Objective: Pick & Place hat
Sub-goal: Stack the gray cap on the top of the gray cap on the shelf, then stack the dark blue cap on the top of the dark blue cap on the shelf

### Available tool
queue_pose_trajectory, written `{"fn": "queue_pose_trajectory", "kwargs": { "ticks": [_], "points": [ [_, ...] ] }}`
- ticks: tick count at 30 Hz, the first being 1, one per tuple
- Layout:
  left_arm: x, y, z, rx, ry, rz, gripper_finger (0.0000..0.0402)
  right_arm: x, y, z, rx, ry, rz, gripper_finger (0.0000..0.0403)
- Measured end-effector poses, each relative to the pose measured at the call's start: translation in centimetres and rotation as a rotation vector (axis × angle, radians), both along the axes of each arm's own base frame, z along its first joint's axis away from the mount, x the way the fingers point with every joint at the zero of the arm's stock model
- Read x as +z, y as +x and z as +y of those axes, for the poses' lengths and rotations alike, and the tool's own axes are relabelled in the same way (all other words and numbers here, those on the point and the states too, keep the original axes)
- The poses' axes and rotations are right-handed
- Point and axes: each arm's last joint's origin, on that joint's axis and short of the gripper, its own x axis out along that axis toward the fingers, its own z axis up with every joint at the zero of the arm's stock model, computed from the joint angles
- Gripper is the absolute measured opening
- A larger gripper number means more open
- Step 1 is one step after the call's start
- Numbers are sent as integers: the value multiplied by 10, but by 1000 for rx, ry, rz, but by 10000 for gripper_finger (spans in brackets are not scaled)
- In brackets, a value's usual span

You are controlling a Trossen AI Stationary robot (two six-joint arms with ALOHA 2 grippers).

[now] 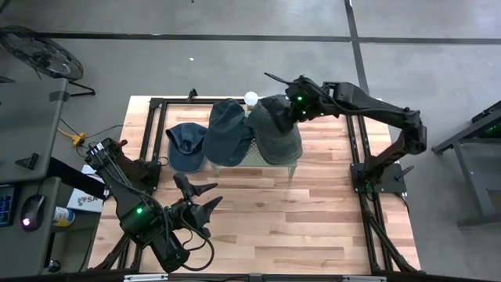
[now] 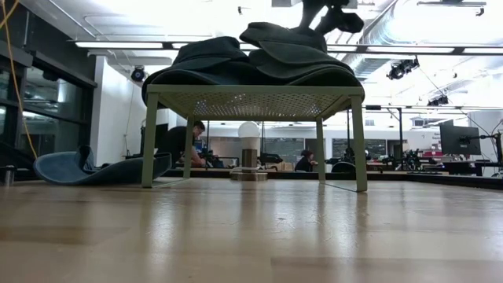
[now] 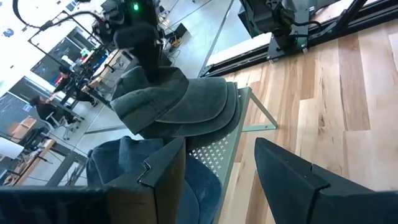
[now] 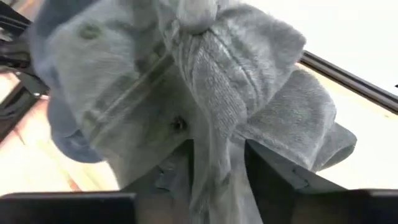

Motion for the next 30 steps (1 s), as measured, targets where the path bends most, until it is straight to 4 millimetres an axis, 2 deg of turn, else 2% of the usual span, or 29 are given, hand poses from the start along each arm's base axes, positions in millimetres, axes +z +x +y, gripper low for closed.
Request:
{"fn": "queue_pose_trajectory", "kwargs": {
  "ticks": [7, 12, 17, 24, 30],
  "points": [
    [0, 0, 0, -1, -3, 2, 188, 24, -26, 9, 14, -13, -88, 176],
    [0, 0, 0, -2, -2, 8, 188, 43, -49, 24, 75, -20, -167, 177],
    [-2, -4, 5, 5, 16, 54, 188, 57, -71, 49, 148, -71, -201, 178],
    [2, -15, 35, 83, -111, 129, 188, 60, -88, 89, 224, -184, -151, 178],
    [17, -16, 74, 172, -400, 194, 188, 57, -89, 123, 321, -227, -134, 177]
  ]
}}
